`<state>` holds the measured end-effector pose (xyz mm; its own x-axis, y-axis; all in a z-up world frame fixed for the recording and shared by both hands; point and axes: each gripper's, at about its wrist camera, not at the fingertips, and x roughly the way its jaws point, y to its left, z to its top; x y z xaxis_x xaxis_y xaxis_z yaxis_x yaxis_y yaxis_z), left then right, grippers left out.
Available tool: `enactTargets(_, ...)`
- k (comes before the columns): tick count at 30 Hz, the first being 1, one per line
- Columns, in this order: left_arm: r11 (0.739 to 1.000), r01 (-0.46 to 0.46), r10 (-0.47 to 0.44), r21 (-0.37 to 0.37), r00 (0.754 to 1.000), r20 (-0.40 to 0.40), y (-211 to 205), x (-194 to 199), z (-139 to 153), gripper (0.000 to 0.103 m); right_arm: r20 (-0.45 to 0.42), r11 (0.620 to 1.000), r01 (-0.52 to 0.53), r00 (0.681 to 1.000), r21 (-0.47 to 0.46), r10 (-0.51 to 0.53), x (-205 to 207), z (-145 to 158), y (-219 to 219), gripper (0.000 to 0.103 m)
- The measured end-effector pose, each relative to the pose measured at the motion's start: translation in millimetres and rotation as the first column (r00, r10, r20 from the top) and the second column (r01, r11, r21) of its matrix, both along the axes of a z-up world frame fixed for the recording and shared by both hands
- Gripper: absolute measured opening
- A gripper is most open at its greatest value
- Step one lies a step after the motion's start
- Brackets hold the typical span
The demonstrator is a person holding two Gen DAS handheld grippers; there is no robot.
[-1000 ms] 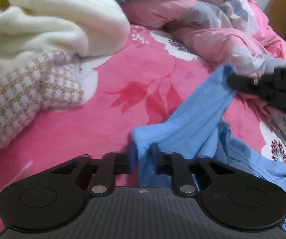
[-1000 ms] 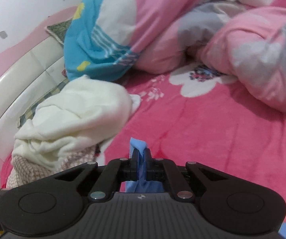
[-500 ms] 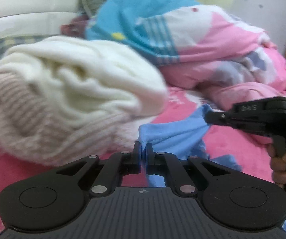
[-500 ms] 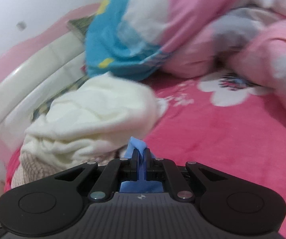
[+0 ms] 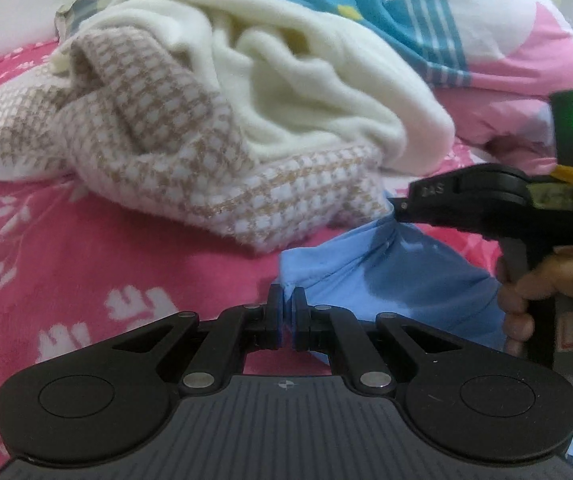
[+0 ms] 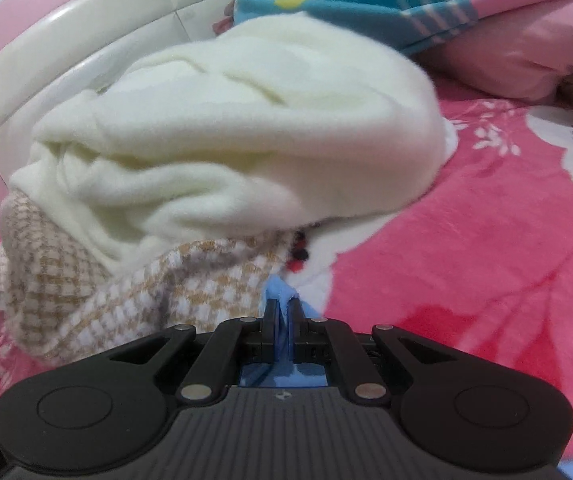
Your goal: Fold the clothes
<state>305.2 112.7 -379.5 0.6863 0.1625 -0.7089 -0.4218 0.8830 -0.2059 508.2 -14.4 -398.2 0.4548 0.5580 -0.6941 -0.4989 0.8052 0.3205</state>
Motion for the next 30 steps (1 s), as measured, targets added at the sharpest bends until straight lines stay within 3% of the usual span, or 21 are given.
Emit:
enactTargets(4, 0.999, 0.014, -0.015, -0.033, 0.999, -0.036, 4.1, 5.7, -7.1, 0.004, -0.009, 0.996, 0.071, 0.997, 0.044, -0.071, 0.9, 13.1, -20.2, 0.009)
enactTargets(6, 0.998, 0.024, -0.026, -0.06, 0.999, -0.027, 10.0, 4.5, -6.4, 0.008, -0.015, 0.992, 0.107, 0.994, 0.066, -0.106, 1.4, 19.7, -30.3, 0.019)
enactTargets(8, 0.996, 0.029, -0.031, -0.087, 0.999, -0.023, 16.4, 1.7, -7.5, 0.015, -0.021, 0.986, 0.142, 0.99, 0.088, -0.141, 1.8, 26.3, -40.4, 0.036)
enactTargets(9, 0.996, 0.029, -0.032, -0.09, 0.999, -0.022, 19.0, 0.7, -7.0, 0.022, -0.025, 0.982, 0.16, 0.987, 0.098, -0.158, 2.0, 29.6, -45.4, 0.036)
enactTargets(12, 0.995, 0.034, -0.035, -0.094, 0.999, -0.009, 26.6, -3.1, -2.7, 0.028, -0.035, 0.976, 0.193, 0.981, 0.104, -0.19, -4.8, 40.5, -60.4, 0.036)
enactTargets(18, 0.992, 0.049, -0.049, -0.113, 0.999, 0.01, 38.6, -4.8, 3.3, 0.029, -0.053, 0.973, 0.22, 0.975, 0.069, -0.217, -30.2, 62.1, -87.6, 0.034)
enactTargets(25, 0.983, 0.088, -0.079, -0.163, 0.995, 0.06, 48.4, -2.4, 15.9, 0.034, -0.04, 0.987, 0.157, 0.987, 0.021, -0.156, -38.5, 60.6, -71.5, 0.032)
enactTargets(30, 0.982, 0.069, -0.047, -0.178, 0.991, 0.126, 63.7, -15.1, 26.8, 0.037, -0.057, 0.999, 0.023, 0.998, 0.034, -0.022, -36.2, 56.1, -31.2, 0.028)
